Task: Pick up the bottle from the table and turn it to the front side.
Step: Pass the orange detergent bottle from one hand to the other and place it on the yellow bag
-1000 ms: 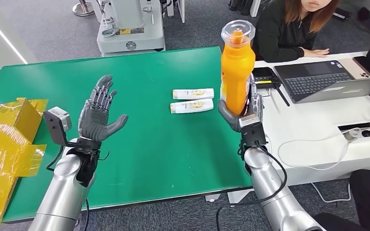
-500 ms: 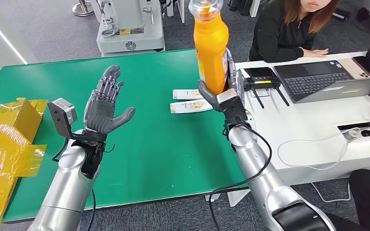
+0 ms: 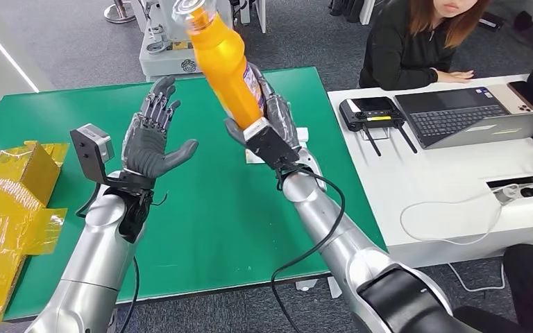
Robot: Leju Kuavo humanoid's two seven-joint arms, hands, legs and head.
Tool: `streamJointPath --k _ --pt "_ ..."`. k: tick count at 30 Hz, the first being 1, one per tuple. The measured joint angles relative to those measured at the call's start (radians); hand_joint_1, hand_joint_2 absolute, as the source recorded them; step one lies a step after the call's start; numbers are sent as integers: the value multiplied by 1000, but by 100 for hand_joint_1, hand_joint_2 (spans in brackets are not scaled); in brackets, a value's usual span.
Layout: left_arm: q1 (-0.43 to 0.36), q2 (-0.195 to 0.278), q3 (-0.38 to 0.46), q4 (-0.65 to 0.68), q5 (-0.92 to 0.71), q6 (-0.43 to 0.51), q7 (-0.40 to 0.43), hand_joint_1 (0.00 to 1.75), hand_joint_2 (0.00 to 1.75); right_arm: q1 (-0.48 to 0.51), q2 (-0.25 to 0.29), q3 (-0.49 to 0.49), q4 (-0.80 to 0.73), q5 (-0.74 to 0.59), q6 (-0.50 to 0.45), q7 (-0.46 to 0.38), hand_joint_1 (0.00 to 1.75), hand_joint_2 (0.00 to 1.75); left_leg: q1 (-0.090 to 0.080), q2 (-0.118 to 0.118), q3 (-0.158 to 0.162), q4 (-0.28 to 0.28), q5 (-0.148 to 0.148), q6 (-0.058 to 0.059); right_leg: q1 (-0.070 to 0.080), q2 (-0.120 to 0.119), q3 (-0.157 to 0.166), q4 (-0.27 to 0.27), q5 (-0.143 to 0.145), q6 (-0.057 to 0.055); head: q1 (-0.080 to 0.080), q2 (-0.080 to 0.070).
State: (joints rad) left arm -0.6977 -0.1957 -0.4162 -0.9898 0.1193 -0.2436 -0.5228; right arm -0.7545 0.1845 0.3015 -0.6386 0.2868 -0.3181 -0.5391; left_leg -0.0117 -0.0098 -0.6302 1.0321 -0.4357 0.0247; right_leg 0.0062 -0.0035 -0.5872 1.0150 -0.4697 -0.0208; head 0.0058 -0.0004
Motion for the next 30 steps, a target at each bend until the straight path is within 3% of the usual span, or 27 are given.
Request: streamJointPath --k 8,17,24,30 --pt "-91 1 1 115 -12 30 -32 0 175 -2 48 68 86 66 9 -2 175 175 0 0 0 0 0 0 0 0 0 0 0 0 0 0" --pt "-166 27 9 227 -21 25 -45 0 175 5 55 113 121 92 7 9 175 175 0 0 0 0 0 0 0 0 0 0 0 0 0 0" --pt "-196 65 11 290 2 -67 -16 0 175 15 44 131 144 113 -8 18 175 175 0 0 0 0 0 0 0 0 0 0 0 0 0 0" --pt "-226 92 15 350 71 -231 35 0 175 39 23 140 158 118 -19 18 175 175 0 0 0 0 0 0 0 0 0 0 0 0 0 0"
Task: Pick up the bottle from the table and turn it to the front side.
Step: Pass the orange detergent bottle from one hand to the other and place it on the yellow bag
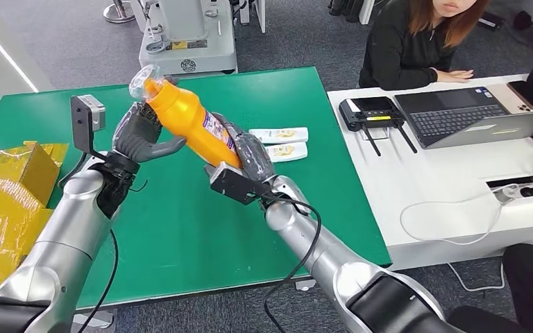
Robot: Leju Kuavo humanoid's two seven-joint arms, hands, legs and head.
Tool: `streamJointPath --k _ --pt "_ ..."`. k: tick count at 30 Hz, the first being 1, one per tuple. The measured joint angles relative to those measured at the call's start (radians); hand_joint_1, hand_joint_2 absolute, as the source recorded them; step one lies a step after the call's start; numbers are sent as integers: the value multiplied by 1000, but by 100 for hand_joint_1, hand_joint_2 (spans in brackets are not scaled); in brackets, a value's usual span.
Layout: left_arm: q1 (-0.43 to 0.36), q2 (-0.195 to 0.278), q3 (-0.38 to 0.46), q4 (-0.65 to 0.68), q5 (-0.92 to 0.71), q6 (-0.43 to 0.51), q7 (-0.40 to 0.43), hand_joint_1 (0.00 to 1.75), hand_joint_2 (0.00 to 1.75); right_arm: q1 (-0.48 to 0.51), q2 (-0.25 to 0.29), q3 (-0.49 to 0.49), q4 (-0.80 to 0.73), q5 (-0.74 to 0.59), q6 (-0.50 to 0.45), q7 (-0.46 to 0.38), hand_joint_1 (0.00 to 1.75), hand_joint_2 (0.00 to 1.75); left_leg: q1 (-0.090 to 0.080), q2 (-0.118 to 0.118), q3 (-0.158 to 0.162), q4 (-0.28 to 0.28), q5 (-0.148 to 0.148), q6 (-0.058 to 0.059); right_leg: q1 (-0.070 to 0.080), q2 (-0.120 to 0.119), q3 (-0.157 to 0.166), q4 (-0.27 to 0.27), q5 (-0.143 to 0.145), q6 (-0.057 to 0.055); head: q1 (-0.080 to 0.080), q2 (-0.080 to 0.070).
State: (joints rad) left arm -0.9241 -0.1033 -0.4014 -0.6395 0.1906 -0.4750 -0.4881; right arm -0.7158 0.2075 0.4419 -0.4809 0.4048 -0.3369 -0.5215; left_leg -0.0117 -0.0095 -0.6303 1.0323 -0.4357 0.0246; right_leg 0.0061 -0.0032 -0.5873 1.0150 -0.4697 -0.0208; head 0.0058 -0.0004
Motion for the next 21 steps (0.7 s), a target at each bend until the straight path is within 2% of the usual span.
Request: streamJointPath --k 8,14,17,21 --pt "-52 12 12 58 106 -156 69 0 175 49 -36 8 5 2 -17 1 175 175 0 0 0 0 0 0 0 0 0 0 0 0 0 0" --pt "-61 -2 14 83 266 -277 196 0 175 75 -55 8 -8 13 -60 8 175 175 0 -1 0 0 0 0 0 0 0 0 0 0 0 0" --pt "-61 -15 11 84 347 -300 232 0 175 91 -66 4 -34 17 -88 7 175 175 0 0 0 0 0 0 0 0 0 0 0 0 0 0" --pt "-59 -30 -1 84 384 -293 238 0 175 96 -79 -19 -77 -3 -111 -1 175 175 0 0 0 0 0 0 0 0 0 0 0 0 0 0"
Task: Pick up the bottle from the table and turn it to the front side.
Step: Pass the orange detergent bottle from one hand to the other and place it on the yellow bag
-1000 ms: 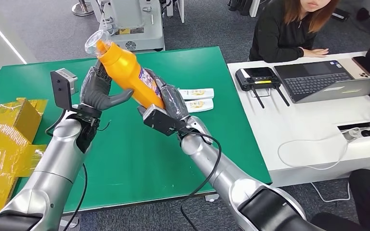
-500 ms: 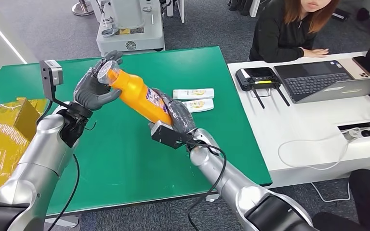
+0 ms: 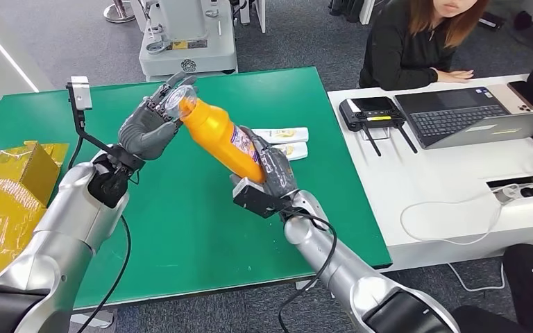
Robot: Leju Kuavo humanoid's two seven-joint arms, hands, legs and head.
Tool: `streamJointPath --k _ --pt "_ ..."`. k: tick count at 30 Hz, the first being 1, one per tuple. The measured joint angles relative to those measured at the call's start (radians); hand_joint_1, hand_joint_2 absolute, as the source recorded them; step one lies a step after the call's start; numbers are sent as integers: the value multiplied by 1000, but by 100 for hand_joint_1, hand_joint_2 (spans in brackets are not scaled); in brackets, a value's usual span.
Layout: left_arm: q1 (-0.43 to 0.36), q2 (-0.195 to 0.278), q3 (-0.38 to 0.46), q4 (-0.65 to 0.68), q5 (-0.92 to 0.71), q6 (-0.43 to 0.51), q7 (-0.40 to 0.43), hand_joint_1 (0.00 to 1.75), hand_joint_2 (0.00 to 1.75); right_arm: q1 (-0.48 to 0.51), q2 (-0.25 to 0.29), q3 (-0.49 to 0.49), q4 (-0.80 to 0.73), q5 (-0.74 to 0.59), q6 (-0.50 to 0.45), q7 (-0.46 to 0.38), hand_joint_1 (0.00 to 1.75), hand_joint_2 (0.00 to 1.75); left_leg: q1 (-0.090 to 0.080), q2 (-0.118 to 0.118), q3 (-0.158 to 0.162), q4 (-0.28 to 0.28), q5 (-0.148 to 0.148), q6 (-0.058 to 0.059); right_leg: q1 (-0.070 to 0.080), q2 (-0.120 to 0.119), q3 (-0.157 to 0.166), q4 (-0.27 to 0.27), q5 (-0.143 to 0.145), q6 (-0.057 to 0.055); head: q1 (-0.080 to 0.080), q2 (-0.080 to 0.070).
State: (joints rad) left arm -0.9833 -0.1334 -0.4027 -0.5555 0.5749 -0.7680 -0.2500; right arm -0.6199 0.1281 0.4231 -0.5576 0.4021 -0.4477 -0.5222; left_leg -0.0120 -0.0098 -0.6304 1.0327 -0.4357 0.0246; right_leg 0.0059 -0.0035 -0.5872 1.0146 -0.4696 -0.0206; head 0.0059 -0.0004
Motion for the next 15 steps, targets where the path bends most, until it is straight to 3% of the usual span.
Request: streamJointPath --k 10,15 --pt "0 -13 -25 -3 13 29 -11 0 175 -3 -9 -35 -55 -20 2 -3 175 175 0 0 0 0 0 0 0 0 0 0 0 0 0 0" --pt "-2 -33 -70 -37 -110 247 -168 0 175 -40 24 -40 -81 -29 29 11 175 175 0 0 0 0 0 0 0 0 0 0 0 0 0 0"
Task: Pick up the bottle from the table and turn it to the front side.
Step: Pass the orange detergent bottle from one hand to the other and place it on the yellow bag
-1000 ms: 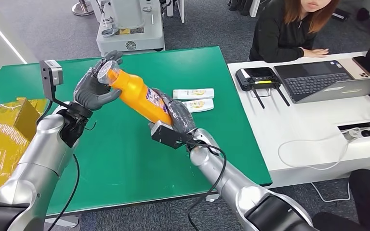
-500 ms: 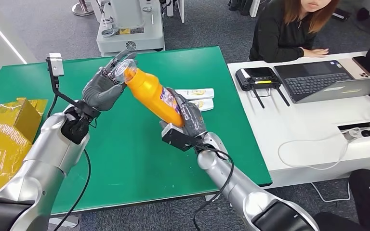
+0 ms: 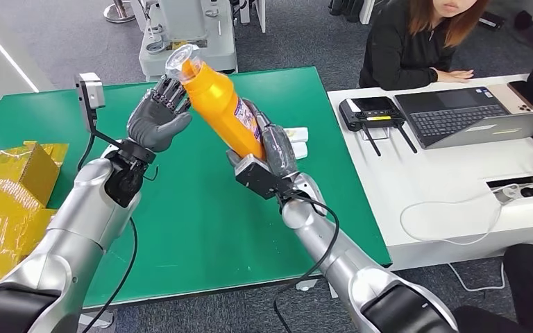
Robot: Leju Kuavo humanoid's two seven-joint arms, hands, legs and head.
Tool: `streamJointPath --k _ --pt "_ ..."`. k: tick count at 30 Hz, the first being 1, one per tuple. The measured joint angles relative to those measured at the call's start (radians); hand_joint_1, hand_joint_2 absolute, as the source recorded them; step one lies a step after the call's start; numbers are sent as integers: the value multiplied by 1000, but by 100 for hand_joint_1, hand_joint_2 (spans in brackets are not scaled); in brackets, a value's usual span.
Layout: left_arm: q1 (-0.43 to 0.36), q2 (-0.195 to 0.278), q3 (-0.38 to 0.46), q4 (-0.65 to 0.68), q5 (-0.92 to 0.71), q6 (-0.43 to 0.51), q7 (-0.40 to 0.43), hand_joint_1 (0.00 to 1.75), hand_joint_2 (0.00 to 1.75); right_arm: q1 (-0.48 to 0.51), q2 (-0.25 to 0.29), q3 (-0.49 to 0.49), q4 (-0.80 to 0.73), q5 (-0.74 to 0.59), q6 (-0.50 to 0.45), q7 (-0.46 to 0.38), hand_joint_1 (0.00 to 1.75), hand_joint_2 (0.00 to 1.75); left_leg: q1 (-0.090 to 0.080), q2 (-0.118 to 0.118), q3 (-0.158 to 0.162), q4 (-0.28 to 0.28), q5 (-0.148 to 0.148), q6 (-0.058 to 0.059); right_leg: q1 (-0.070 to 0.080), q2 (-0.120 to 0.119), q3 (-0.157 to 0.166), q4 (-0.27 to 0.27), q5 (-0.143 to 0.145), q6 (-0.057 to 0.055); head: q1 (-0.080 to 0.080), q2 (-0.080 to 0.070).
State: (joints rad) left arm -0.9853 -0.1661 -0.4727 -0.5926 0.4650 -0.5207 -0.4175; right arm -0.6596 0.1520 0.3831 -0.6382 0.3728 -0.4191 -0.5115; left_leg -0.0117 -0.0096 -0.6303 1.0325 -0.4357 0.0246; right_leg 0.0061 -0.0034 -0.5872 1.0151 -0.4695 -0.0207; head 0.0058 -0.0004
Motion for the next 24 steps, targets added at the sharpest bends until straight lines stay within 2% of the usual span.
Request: streamJointPath --k 4,9,18,24 --pt "1 -7 -4 -20 -48 89 -35 0 175 -5 16 1 3 0 -1 11 175 175 0 -1 0 0 0 0 0 0 0 0 0 0 0 0" --pt "2 -17 -4 -36 -63 113 -42 0 175 -14 29 6 19 10 -1 19 175 175 0 0 0 0 0 0 0 0 0 0 0 0 0 0" --pt "8 -19 -4 -44 -38 50 -7 0 175 -60 50 29 97 74 -6 80 175 175 0 0 0 0 0 0 0 0 0 0 0 0 0 0" --pt "7 -17 -4 -43 7 -33 46 0 175 -98 54 57 171 192 -70 131 175 175 0 0 0 0 0 0 0 0 0 0 0 0 0 0"
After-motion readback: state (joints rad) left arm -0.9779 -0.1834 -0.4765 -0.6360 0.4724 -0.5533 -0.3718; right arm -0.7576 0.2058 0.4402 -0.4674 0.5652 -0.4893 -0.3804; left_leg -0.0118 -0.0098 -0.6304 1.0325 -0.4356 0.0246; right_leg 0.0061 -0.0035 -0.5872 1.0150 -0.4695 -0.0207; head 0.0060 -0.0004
